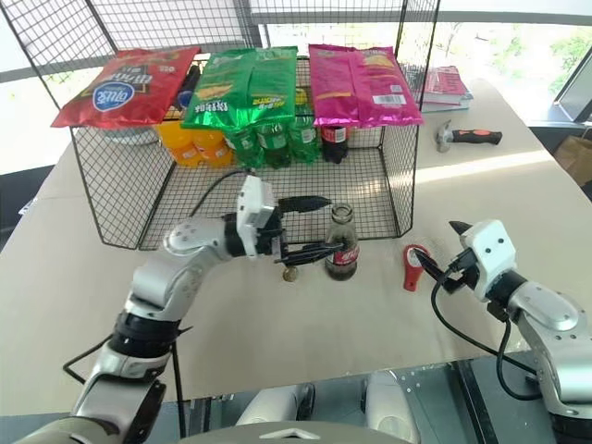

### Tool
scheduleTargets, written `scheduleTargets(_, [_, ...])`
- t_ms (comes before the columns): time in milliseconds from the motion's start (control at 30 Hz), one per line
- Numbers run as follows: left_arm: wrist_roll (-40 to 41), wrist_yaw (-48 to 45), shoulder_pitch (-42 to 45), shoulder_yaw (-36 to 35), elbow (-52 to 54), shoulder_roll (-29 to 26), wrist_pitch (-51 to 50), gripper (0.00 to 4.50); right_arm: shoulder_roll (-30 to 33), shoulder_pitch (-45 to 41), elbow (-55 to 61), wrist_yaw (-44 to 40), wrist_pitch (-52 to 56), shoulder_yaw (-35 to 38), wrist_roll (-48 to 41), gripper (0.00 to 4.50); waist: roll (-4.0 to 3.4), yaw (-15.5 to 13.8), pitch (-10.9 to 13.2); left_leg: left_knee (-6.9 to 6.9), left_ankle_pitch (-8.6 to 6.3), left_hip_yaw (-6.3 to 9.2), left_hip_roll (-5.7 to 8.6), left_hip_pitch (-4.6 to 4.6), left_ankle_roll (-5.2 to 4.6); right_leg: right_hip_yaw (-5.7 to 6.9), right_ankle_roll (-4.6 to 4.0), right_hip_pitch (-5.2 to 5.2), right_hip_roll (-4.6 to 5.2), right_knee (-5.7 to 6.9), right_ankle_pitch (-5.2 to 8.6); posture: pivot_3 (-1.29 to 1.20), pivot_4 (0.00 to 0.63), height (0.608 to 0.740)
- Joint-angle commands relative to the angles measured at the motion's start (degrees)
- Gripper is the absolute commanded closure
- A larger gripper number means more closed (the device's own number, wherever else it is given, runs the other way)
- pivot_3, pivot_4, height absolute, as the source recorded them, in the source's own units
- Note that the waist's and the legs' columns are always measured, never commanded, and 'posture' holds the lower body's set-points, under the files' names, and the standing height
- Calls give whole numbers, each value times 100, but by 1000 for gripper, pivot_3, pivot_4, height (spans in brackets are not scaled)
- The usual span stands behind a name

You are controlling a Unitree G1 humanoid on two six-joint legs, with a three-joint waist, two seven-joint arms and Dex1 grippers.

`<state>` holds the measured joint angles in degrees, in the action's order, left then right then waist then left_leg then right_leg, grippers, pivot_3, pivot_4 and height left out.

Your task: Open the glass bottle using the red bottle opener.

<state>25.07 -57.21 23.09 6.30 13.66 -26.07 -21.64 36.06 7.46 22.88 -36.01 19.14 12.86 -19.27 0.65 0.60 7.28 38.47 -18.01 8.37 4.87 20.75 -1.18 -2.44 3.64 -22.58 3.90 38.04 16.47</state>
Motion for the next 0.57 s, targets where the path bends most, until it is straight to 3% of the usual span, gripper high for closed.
scheduleTargets(33, [565, 74, -731, -923, 529, -413, -218, 87, 366, 159, -369, -387, -661, 312, 247, 0, -5, 23, 2, 0, 0, -1, 0, 0, 0, -1, 0, 0, 0, 0, 0, 0, 150, 740])
scheduleTargets(233, [637, 518, -2580, -1964, 1165, -773, -167, 87, 443, 269, -1086, -775, -1280, 717, 88, 0, -10, 0, 6, -10, 0, -6, -7, -3, 0, -6, -1, -2, -2, -5, 0, 0, 150, 740])
scheduleTargets(367, [407, 1189, -4112, -2696, 1581, -330, 251, 87, 552, 798, -1147, -1472, -1719, 1310, -353, 0, -13, -59, 8, -13, -4, -5, -4, -3, -6, -13, -1, 5, 4, -14, 1, 0, 150, 740])
scheduleTargets(567, [353, 1602, -5029, -3021, 1858, 107, 647, 87, 711, 1191, -1355, -1849, -1842, 1594, -428, 0, -9, -151, 11, -13, -8, -2, -5, -17, -10, -15, -1, 29, 10, -18, 1, 0, 150, 740])
